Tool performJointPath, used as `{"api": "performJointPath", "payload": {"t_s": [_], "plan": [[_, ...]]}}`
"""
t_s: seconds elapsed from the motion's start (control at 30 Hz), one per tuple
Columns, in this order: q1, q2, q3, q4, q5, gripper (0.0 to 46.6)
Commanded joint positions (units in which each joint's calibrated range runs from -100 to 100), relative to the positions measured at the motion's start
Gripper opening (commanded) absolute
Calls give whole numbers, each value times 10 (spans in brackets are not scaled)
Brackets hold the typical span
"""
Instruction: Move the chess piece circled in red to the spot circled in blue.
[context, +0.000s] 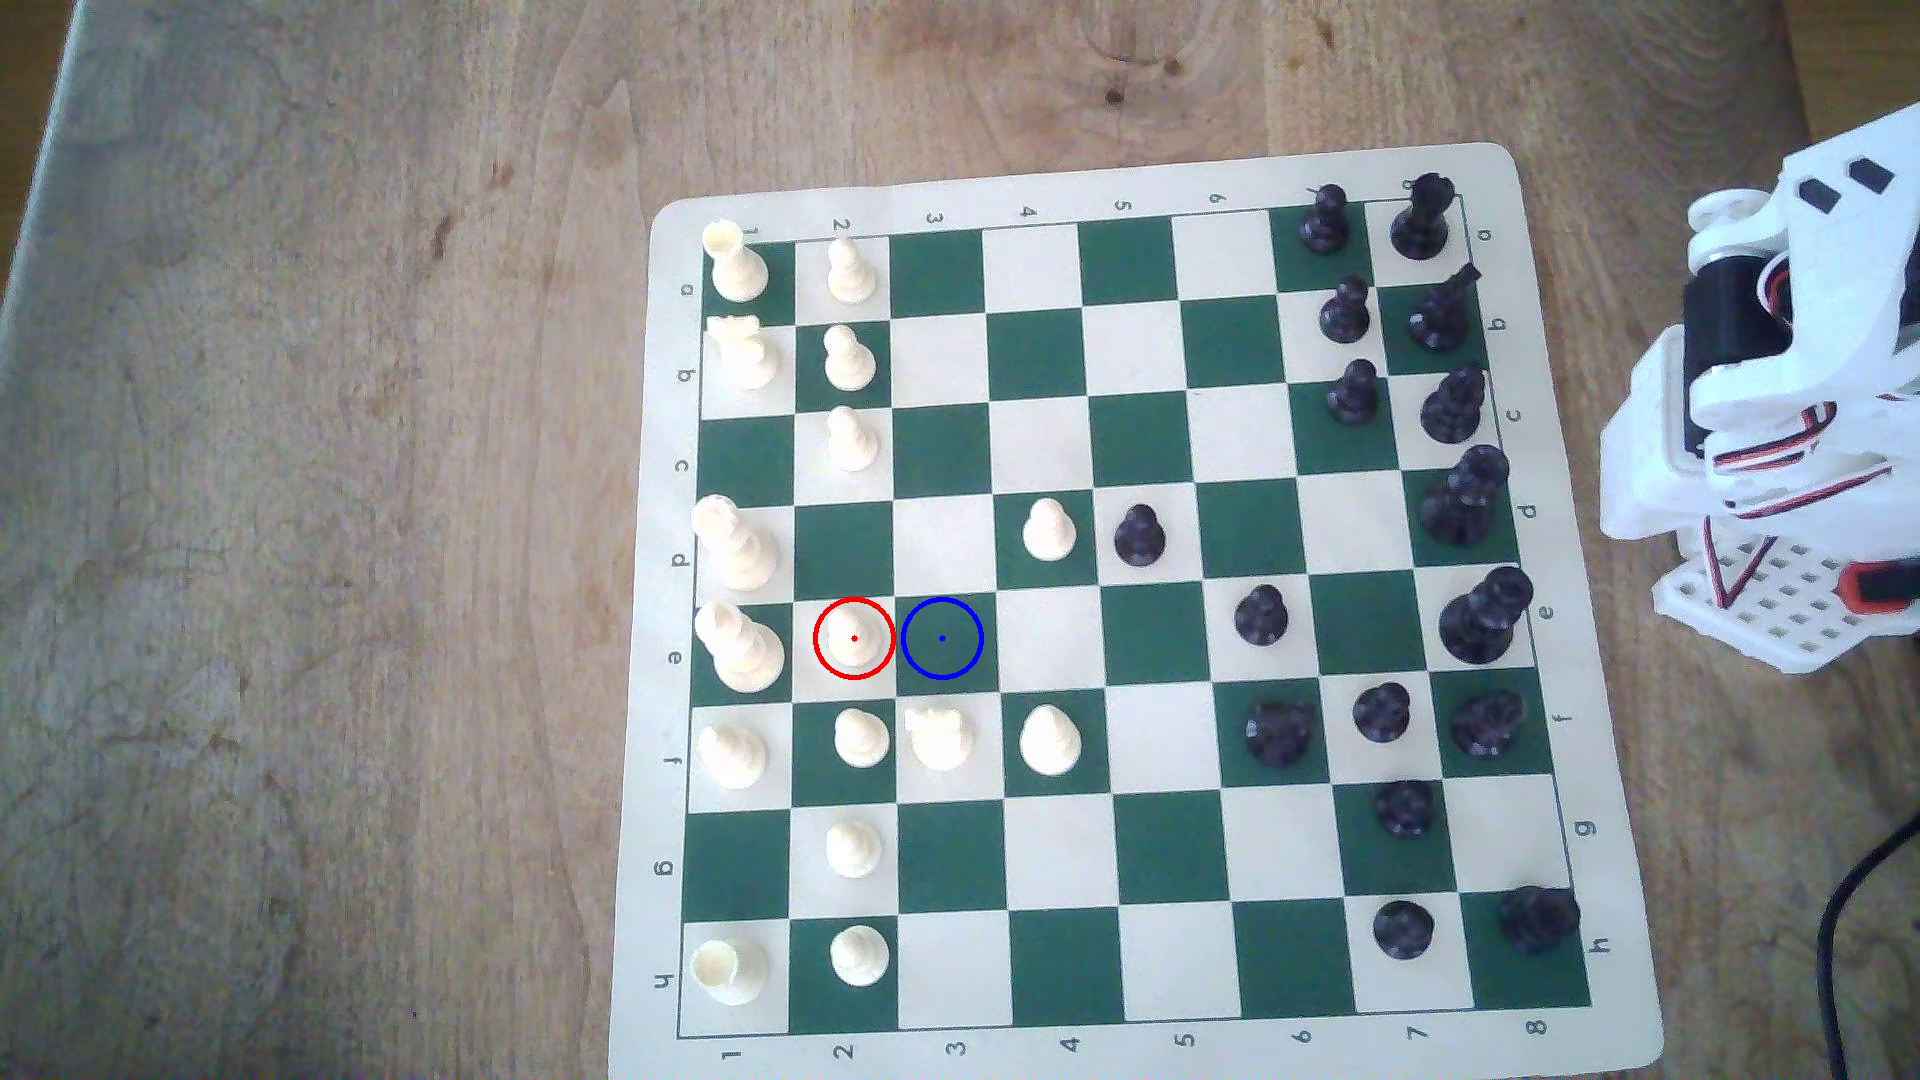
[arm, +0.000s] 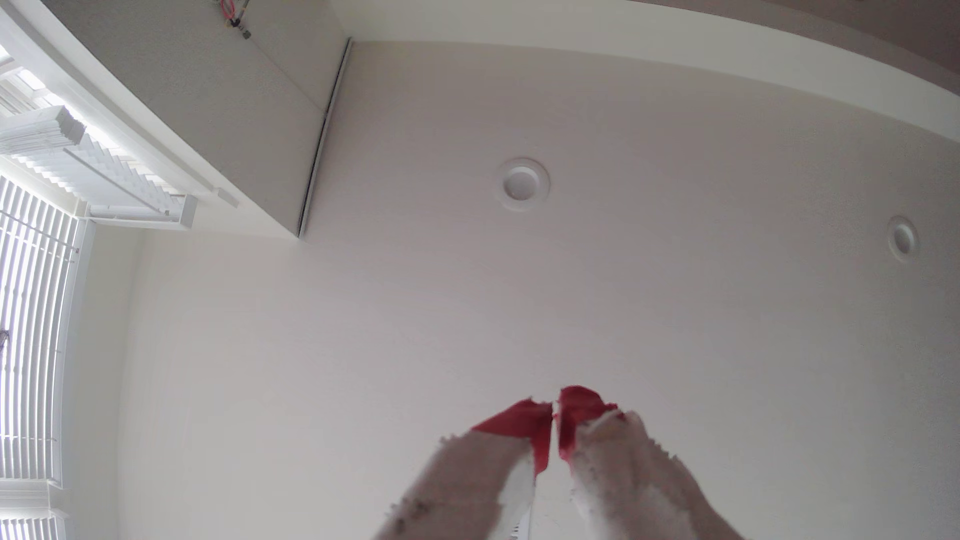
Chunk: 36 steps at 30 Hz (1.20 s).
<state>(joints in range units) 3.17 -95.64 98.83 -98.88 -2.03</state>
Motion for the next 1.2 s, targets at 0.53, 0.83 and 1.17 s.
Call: {"api": "performJointPath", "payload": {"t_s": [0.53,0.83,1.17], "plan": [[3,-2,-121,751,-3,2],[0,7,-206,1096,-3,2],[-42,292,-439,1329,76,5]]}}
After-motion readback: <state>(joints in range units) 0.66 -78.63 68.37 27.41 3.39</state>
